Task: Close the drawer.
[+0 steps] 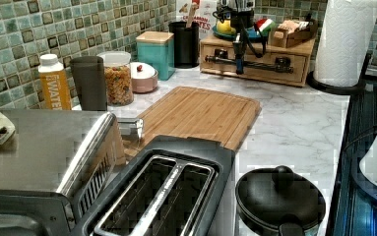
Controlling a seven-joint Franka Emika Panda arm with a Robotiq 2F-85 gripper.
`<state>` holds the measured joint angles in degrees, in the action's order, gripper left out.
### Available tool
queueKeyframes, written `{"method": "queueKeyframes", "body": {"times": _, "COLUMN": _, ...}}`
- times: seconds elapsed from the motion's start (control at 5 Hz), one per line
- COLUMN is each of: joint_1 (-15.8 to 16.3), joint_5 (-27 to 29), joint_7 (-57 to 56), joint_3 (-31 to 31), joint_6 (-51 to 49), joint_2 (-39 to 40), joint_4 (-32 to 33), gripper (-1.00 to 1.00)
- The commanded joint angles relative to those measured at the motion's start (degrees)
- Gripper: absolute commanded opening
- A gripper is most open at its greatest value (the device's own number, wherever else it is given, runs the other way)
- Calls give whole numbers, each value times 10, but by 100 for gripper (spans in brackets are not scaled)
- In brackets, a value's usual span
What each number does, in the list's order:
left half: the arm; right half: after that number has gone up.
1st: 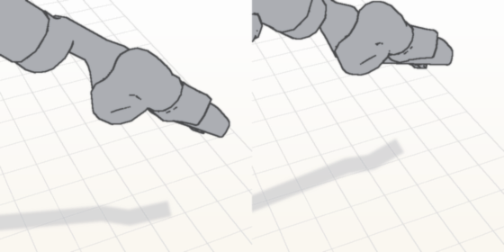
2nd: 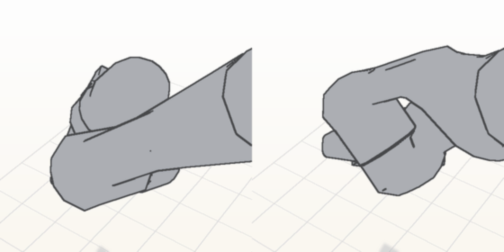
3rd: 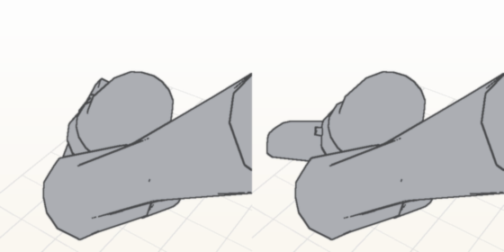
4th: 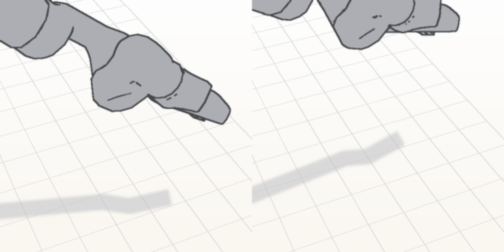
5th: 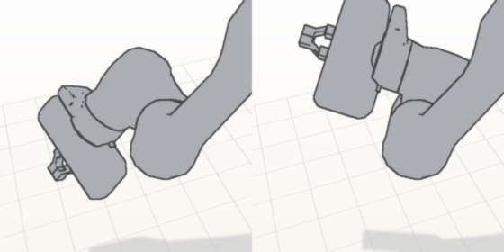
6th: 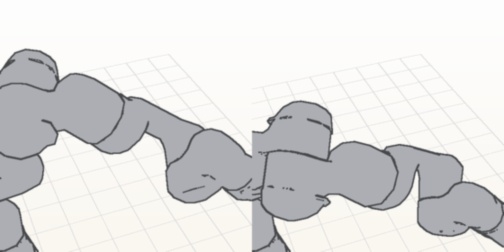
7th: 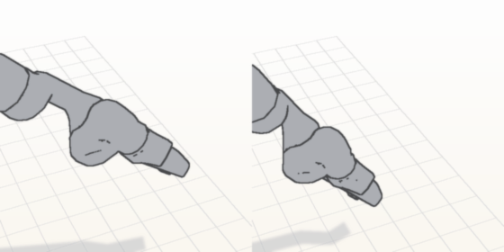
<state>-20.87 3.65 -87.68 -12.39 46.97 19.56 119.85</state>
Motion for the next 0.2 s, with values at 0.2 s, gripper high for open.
{"method": "queueKeyframes", "body": {"times": 0.2, "joint_1": -73, "joint_5": -5, "joint_7": -26, "joint_3": -64, "joint_6": 25, "joint_2": 10, "joint_4": -80, "gripper": -100}}
